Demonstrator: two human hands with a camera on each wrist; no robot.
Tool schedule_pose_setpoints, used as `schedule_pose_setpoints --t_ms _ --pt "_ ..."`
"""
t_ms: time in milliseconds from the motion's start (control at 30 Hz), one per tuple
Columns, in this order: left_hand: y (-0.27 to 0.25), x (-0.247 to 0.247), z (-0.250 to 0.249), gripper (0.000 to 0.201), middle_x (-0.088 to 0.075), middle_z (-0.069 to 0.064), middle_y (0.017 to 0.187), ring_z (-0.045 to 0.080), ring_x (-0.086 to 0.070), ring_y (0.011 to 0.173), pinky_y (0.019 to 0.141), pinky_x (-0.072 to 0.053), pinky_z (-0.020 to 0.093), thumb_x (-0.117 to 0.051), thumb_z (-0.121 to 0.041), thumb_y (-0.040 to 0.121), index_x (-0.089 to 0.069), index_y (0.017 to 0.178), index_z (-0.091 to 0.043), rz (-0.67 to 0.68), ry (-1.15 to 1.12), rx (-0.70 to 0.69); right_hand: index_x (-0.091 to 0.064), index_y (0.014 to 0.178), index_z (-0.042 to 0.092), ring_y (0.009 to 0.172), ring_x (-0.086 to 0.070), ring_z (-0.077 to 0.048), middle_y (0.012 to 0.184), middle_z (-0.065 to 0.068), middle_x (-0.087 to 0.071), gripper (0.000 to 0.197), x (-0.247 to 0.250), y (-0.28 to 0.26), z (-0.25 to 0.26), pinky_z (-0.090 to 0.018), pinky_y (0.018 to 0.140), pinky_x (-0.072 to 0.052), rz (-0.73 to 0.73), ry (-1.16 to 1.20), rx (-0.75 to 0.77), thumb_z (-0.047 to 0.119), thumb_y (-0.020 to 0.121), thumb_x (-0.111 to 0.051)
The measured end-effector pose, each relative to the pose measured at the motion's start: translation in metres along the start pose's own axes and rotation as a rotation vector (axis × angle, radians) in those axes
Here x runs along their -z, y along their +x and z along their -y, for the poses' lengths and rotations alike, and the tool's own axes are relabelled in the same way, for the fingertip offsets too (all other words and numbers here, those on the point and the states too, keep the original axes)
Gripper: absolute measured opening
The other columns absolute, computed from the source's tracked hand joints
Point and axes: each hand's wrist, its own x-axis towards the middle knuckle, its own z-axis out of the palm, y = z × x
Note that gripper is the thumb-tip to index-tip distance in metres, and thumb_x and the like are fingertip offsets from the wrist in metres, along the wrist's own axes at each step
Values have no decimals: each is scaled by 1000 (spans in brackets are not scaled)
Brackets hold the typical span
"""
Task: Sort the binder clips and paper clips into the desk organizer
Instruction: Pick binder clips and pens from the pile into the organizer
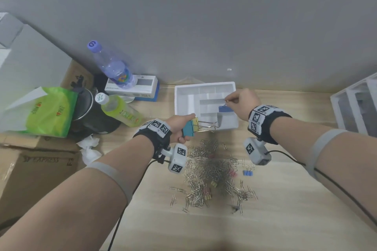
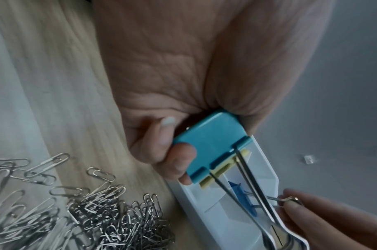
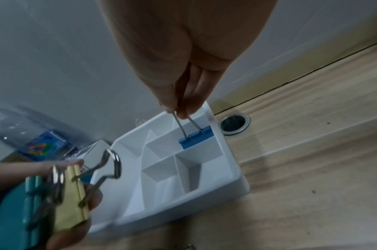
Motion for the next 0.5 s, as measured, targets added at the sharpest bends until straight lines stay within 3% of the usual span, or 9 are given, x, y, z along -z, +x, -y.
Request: schedule_pose_setpoints --t_ms 200,367,433,500 --pt "11 -6 -9 40 -53 15 82 16 -37 46 36 -24 17 -43 -48 98 -42 103 -8 75 -79 6 -74 104 18 83 -58 -10 104 5 -71 19 -9 8 -11 -20 77 -42 13 -47 -5 16 90 -63" --pt "11 -9 -17 41 -52 14 85 15 -37 48 38 -27 17 -43 -47 99 -44 108 -7 159 -174 -13 -67 113 23 85 -54 -8 107 11 -66 31 -4 8 -17 -25 86 -46 33 -94 79 23 82 -66" --pt "11 -10 -20 43 -51 15 87 16 -38 48 38 -30 18 -45 -47 98 -43 112 -6 164 -202 -27 -67 111 23 84 -50 -9 94 20 -57 30 0 7 -18 -27 82 -45 14 -147 133 23 81 -64" --pt "10 -9 -24 44 -50 15 88 16 -40 49 39 -31 19 -45 -47 98 -44 114 -6 160 -219 -50 -69 103 21 78 -50 -13 81 20 -49 23 5 4 -15 -28 77 -44 -45 -151 184 22 82 -59"
